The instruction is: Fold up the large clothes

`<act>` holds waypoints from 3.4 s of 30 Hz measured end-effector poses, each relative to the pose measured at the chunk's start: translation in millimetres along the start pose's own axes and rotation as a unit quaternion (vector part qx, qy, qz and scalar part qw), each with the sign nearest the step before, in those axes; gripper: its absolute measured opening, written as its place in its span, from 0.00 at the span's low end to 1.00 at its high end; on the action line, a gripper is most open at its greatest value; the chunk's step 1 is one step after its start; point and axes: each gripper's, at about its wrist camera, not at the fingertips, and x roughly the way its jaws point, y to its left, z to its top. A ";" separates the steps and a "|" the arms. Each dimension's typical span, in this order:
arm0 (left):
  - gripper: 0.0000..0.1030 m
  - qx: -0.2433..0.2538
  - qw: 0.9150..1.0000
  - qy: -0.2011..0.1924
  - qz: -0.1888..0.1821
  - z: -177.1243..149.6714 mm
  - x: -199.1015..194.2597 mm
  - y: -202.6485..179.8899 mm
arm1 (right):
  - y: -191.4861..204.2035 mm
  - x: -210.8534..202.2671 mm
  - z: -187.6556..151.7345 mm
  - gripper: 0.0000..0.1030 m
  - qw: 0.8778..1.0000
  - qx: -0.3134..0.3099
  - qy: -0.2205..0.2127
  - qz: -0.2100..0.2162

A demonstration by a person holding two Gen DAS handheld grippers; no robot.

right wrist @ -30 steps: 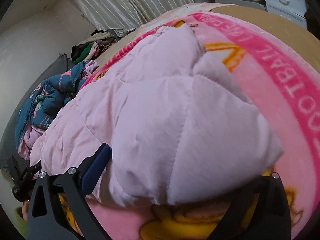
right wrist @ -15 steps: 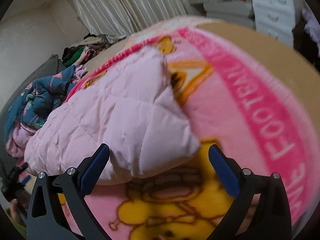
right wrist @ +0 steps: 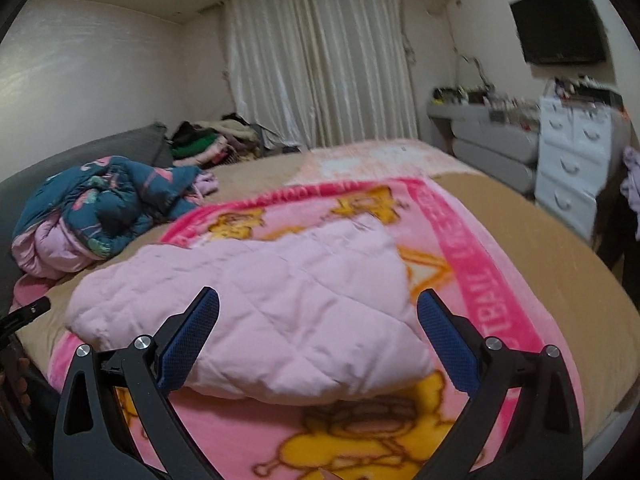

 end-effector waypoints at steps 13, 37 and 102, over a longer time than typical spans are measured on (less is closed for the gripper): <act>0.91 0.044 0.999 -0.016 -0.026 -13.9 -19.2 -37.7 | 50.0 -17.1 4.9 0.96 0.997 -0.037 -0.013 0.062; 0.91 0.069 0.996 0.016 -0.049 -51.0 -4.6 -56.8 | 102.8 -0.3 -71.2 0.96 0.992 -0.074 0.058 0.090; 0.91 0.079 0.996 0.009 -0.049 -50.3 -13.6 -57.2 | 94.7 -3.7 -67.8 0.96 0.994 -0.067 0.048 0.076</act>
